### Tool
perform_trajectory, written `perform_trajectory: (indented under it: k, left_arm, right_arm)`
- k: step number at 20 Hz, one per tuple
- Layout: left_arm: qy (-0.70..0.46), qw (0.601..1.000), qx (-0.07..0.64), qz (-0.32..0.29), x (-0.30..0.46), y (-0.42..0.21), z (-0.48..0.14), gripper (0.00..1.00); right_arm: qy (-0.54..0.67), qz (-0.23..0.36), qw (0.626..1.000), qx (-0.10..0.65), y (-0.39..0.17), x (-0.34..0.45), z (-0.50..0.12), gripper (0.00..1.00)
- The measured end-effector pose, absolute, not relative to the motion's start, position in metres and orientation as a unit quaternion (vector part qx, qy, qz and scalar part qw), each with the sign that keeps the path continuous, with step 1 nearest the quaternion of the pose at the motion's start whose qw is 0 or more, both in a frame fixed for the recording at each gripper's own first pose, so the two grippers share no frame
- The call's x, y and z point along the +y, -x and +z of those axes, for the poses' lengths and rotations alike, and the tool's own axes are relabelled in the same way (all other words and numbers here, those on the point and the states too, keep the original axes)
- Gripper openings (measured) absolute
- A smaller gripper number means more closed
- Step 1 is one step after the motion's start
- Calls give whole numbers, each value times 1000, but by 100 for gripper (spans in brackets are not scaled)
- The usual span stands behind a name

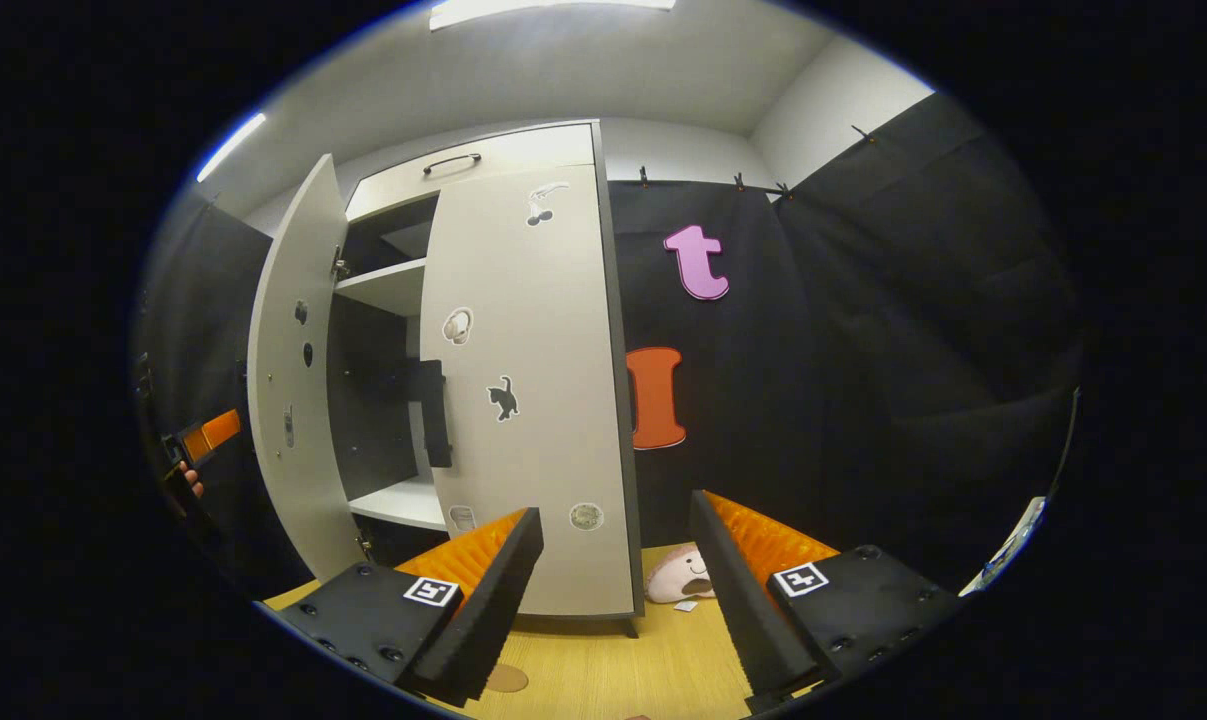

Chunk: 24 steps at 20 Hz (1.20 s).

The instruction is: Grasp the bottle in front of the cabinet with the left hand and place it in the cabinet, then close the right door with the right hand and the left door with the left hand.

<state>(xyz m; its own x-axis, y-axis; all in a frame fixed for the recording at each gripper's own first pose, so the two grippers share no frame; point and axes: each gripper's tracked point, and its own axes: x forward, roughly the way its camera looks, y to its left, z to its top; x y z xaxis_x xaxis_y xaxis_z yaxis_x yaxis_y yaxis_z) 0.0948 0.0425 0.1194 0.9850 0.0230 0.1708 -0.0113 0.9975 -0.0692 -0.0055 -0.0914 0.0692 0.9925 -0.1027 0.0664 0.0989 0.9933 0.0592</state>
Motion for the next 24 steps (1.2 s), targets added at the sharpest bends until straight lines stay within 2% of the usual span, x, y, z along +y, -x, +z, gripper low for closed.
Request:
perform_trajectory:
  k: [1,3,4,14,24]
  left_arm:
    - [37,996,-84,-1,34,-98,118,92]
    - [41,996,-82,-18,19,-104,115,94]
    - [43,995,-83,-24,12,-106,115,94]
    - [53,994,-52,-77,-41,-155,85,94]
    - [47,994,-50,-87,-68,-205,70,94]
  right_arm:
    - [-28,-54,998,-36,8,-93,70,89]
    - [-29,-60,997,-35,12,-97,69,89]
    - [-29,-64,997,-34,14,-99,68,98]
    - [-32,-101,994,-24,29,-126,59,98]
    - [-27,-129,991,-21,35,-149,56,98]
